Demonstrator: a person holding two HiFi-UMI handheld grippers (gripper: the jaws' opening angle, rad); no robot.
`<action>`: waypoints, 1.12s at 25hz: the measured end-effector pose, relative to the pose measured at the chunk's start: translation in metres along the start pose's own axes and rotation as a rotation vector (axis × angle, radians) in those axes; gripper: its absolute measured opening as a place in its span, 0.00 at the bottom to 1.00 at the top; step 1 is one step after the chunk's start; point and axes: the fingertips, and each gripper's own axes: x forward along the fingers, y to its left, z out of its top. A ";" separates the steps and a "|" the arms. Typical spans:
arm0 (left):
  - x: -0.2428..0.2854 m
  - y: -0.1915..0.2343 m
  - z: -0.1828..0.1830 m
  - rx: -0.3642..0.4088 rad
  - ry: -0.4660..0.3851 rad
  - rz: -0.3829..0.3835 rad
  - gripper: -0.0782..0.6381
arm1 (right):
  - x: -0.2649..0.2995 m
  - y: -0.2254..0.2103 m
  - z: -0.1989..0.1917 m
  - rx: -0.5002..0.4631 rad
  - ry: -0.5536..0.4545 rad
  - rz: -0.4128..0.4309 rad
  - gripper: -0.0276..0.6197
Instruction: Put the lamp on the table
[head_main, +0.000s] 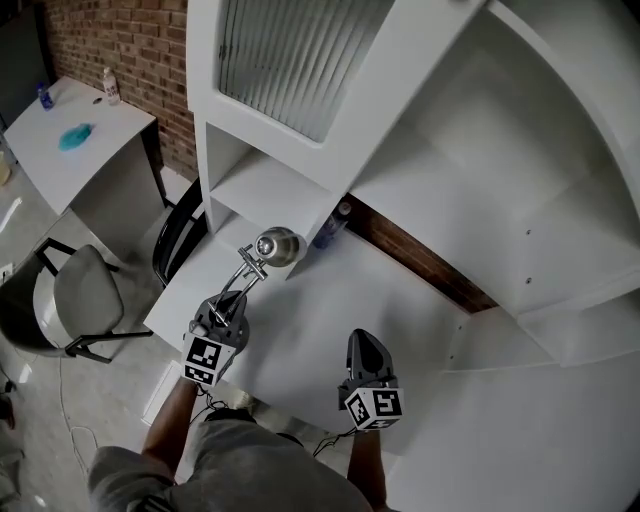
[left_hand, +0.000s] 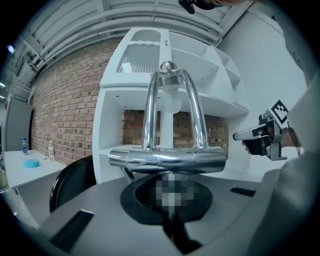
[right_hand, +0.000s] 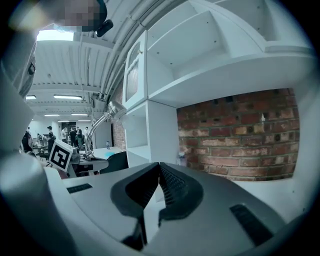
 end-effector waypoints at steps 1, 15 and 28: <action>0.004 0.001 -0.003 -0.005 0.003 -0.004 0.11 | 0.003 -0.002 -0.001 -0.003 0.005 -0.003 0.08; 0.028 0.015 -0.043 -0.023 0.049 -0.004 0.11 | 0.048 -0.002 -0.008 -0.031 0.064 0.042 0.08; 0.019 0.014 -0.052 0.001 0.024 -0.026 0.11 | 0.064 -0.003 -0.014 -0.028 0.084 0.053 0.08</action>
